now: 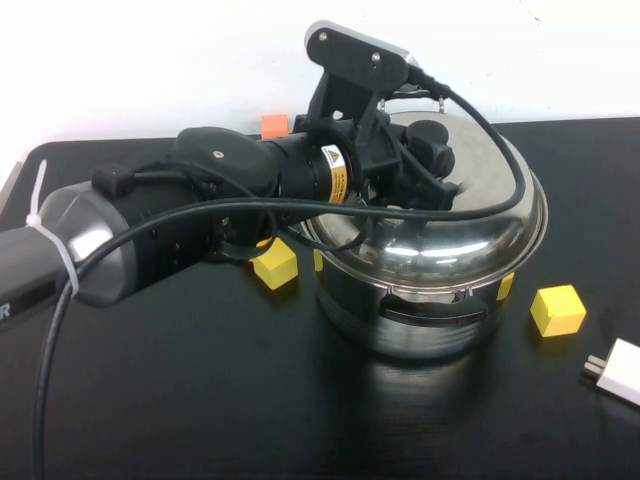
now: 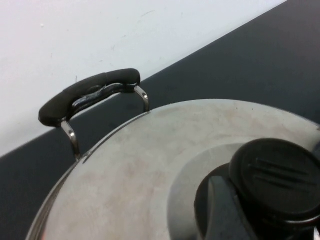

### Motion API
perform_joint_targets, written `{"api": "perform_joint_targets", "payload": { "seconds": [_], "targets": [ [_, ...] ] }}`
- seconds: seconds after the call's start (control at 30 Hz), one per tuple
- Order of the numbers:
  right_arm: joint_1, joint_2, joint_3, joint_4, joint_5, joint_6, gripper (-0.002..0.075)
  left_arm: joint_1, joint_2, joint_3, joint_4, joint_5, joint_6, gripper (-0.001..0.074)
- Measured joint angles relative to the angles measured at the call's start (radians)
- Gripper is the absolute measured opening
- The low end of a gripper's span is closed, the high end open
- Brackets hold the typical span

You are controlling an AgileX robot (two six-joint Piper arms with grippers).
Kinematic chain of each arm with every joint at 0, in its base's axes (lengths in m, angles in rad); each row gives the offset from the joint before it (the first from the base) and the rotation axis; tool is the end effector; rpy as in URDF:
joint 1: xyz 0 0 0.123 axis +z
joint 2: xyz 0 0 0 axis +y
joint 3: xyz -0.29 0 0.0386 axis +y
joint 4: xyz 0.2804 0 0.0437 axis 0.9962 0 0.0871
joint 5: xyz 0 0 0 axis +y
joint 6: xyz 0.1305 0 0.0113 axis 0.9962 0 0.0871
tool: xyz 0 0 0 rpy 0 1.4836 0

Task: Cover the pot
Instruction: Place the pot lid on the pot

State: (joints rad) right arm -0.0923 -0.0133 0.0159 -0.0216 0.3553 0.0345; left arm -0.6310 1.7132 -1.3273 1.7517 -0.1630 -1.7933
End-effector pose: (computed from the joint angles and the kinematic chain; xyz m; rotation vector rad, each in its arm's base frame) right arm 0.1156 -0.0117 0.1656 0.1033 1.8390 -0.0616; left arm 0.3737 -0.2988 0.2979 0.6717 1.8212 -0.6032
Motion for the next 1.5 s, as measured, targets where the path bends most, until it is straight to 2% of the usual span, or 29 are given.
{"api": "perform_joint_targets", "payload": {
  "seconds": [0.23, 1.3, 1.5],
  "targets": [
    [0.000, 0.000, 0.000, 0.000, 0.000, 0.000, -0.0002, 0.000, 0.000, 0.000, 0.000, -0.019, -0.047, 0.0330],
    [0.000, 0.000, 0.000, 0.000, 0.000, 0.000, -0.0002, 0.000, 0.003, 0.000, 0.003, -0.064, -0.015, 0.0330],
    [0.000, 0.000, 0.000, 0.000, 0.000, 0.000, -0.0002, 0.000, 0.006, 0.000, 0.015, -0.054, -0.081, 0.0329]
  ]
}}
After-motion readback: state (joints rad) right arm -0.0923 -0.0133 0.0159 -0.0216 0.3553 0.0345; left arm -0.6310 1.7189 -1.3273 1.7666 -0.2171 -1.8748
